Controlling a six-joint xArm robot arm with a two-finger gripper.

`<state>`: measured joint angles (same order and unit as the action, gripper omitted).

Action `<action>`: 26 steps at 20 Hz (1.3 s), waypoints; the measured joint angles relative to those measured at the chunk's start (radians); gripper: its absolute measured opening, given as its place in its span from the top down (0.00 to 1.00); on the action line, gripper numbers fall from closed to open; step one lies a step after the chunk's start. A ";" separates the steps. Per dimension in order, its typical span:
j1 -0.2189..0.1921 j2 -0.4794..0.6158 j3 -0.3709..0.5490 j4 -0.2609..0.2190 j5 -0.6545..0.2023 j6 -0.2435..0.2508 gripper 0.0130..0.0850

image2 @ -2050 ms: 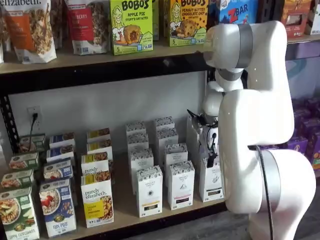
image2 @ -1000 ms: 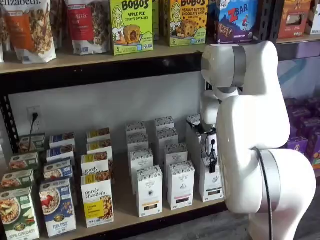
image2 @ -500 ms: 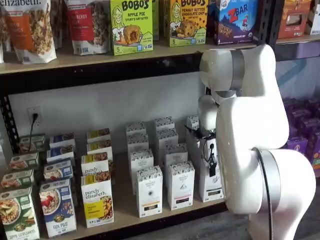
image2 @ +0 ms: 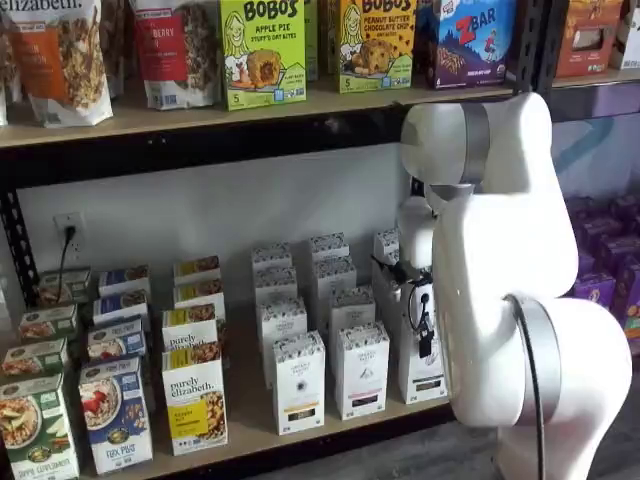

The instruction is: Pick up the white box with a green strip in the middle, on the bottom shelf, the sixth box from the left

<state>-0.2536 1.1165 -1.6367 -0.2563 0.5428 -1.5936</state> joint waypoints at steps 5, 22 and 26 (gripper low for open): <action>-0.004 0.002 -0.001 0.027 -0.007 -0.027 0.17; -0.010 -0.002 -0.011 0.022 0.014 -0.031 0.44; -0.010 -0.011 0.007 0.029 -0.002 -0.036 0.50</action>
<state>-0.2639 1.1052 -1.6298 -0.2272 0.5413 -1.6301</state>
